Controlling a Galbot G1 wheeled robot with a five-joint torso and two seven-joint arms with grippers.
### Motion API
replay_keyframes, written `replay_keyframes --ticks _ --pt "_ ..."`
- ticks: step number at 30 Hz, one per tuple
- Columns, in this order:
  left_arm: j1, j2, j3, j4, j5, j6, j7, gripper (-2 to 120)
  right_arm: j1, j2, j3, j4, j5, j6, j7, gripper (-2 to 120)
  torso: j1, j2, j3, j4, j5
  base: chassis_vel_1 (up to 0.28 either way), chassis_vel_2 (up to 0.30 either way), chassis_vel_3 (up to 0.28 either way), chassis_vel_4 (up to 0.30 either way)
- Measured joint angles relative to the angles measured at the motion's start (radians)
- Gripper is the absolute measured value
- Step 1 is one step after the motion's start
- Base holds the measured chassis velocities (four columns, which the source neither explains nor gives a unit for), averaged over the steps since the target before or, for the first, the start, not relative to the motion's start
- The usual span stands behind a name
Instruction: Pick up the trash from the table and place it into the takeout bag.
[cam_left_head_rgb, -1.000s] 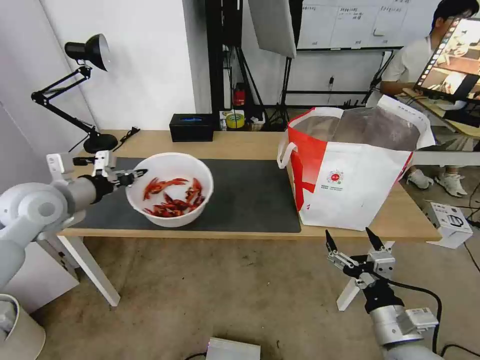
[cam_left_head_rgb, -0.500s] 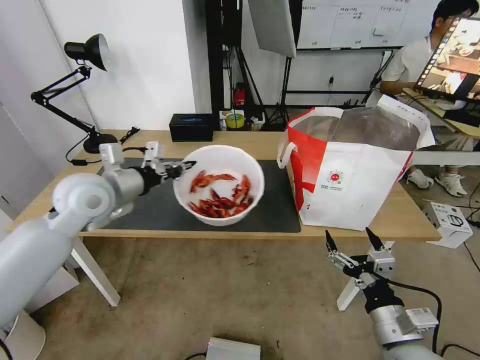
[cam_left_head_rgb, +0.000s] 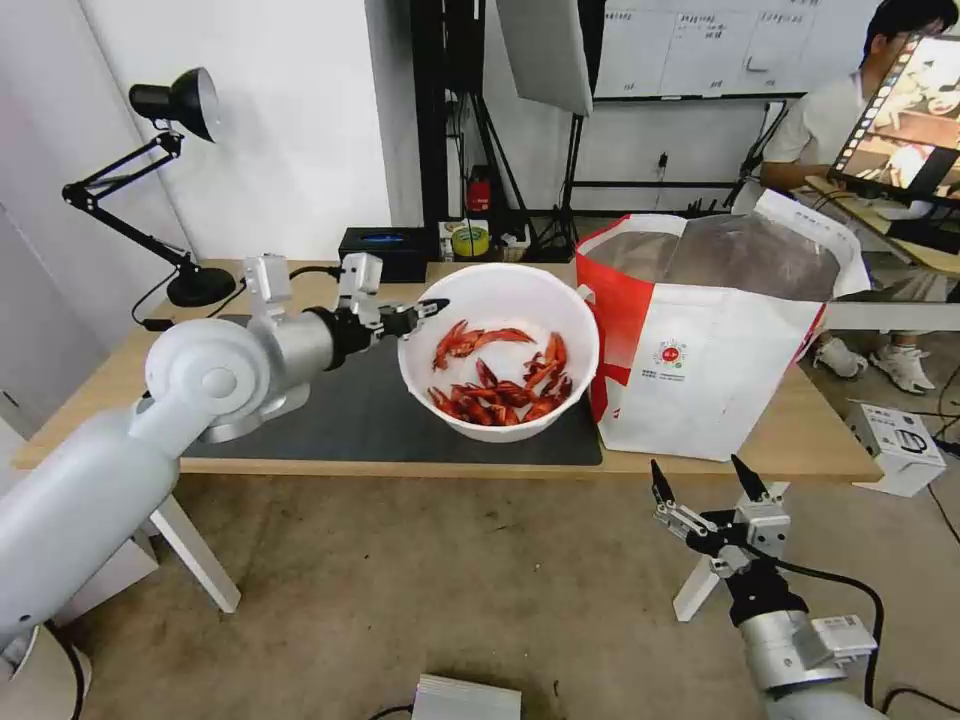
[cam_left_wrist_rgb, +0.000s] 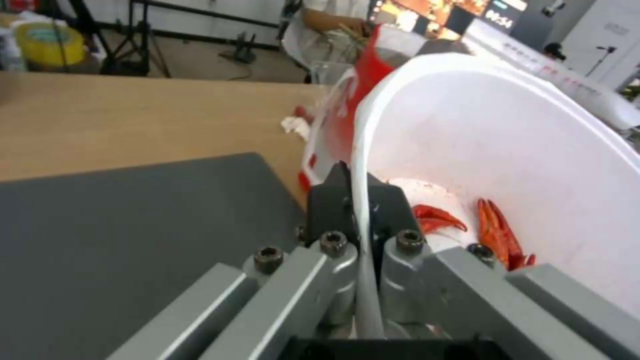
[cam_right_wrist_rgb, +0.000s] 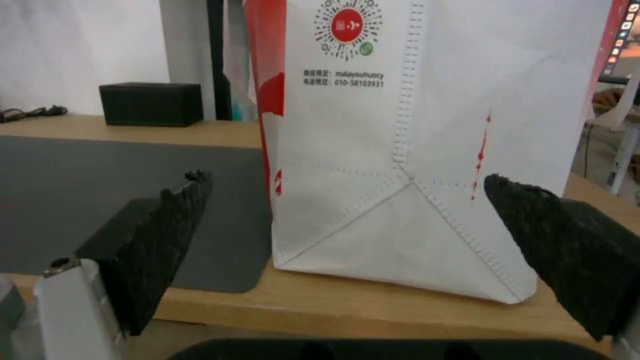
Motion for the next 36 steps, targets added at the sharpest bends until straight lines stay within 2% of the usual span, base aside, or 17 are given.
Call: replay_keyframes --ticks 11,20,23,24,27,28,30,36 --pt "-0.104 -0.041 0.058 -0.041 -0.079 -0.007 -0.055 0 0.000 0.000 0.000 0.000 0.000 0.000 0.000 100 0.000 0.000 0.000 0.0000 0.0000 0.000 0.000 0.000 0.000" --pt "-0.206 -0.085 0.141 -0.018 -0.108 -0.016 -0.068 0 0.000 0.000 0.000 0.000 0.000 0.000 0.000 100 0.000 0.000 0.000 0.0003 -0.0001 0.000 0.000 0.000 0.000" --pt "-0.289 -0.147 0.202 0.031 -0.112 -0.017 -0.074 0 0.000 0.000 0.000 0.000 0.000 0.000 0.000 100 0.000 0.000 0.000 0.0001 0.0001 0.000 0.000 0.000 0.000" --pt "-0.289 -0.147 0.202 0.031 -0.112 -0.017 -0.074 0 0.000 0.000 0.000 0.000 0.000 0.000 0.000 100 0.000 0.000 0.000 0.0001 0.0001 0.000 0.000 0.000 0.000" --pt "-0.367 -0.222 0.254 0.094 -0.113 -0.017 -0.079 0 0.000 0.000 0.000 0.000 0.000 0.000 0.000 100 0.000 0.000 0.000 0.0000 0.0001 0.000 0.000 0.000 0.000" --pt "-0.367 -0.222 0.254 0.094 -0.113 -0.017 -0.079 0 0.000 0.000 0.000 0.000 0.000 0.000 0.000 100 0.000 0.000 0.000 0.0000 0.0001 0.000 0.000 0.000 0.000" --pt "-0.412 -0.270 0.284 0.135 -0.112 -0.015 -0.080 0 0.000 0.000 0.000 0.000 0.000 0.000 0.000 100 0.000 0.000 0.000 -0.0001 0.0002 0.000 0.000 0.000 0.000" --pt "-0.464 -0.334 0.319 0.199 -0.110 -0.017 -0.082 0 0.000 0.000 0.000 0.000 0.000 0.000 0.000 100 0.000 0.000 0.000 0.0001 0.0000 0.000 0.000 0.000 0.000"
